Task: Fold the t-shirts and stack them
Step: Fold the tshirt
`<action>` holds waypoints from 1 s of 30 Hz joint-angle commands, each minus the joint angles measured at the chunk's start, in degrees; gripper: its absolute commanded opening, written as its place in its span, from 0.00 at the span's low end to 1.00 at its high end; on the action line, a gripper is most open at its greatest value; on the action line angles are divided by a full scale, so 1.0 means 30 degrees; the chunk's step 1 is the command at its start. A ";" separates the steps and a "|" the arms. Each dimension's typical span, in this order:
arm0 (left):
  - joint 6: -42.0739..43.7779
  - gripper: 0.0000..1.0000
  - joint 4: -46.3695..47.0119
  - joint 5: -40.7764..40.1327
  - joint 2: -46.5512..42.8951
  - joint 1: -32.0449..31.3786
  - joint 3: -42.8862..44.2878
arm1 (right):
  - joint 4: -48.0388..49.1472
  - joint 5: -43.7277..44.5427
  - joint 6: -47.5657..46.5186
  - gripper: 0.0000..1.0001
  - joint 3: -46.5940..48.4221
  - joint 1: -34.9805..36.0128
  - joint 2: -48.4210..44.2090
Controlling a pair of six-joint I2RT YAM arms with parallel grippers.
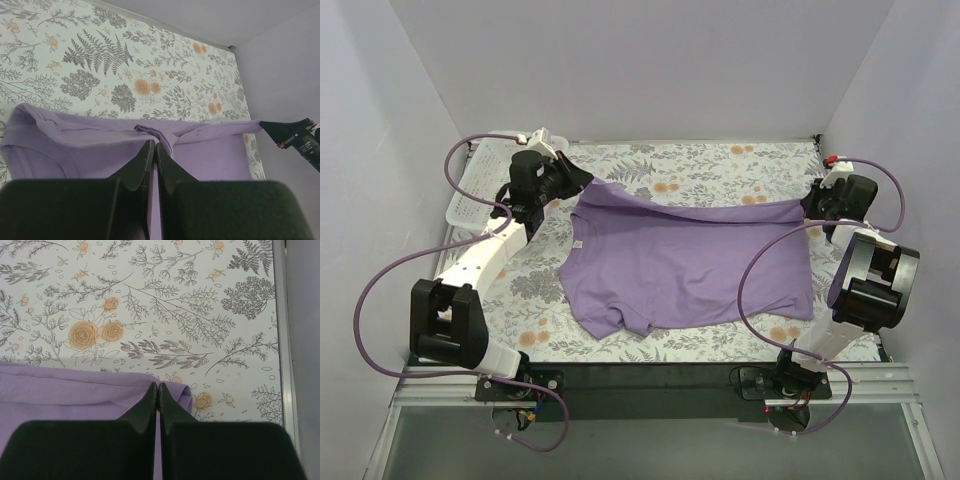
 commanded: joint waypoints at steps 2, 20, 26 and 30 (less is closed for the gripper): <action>0.0307 0.00 0.0073 0.0622 -0.0962 0.0149 -0.0625 | 0.0055 0.0164 -0.0162 0.02 0.0834 -0.0127 0.0094; 0.0278 0.00 0.0073 0.1940 -0.1517 0.0120 -0.2207 | -0.0121 0.0690 -0.0954 0.08 -0.0657 -0.0360 -0.1105; 0.0278 0.00 0.0015 0.2585 -0.2162 0.0120 -0.3143 | -0.0121 0.0955 -0.1159 0.54 -0.2269 -0.1151 -0.2306; 0.0337 0.00 -0.0102 0.2965 -0.2544 0.0120 -0.3614 | -0.0529 0.0430 -0.1510 0.71 -0.3237 -0.1678 -0.3302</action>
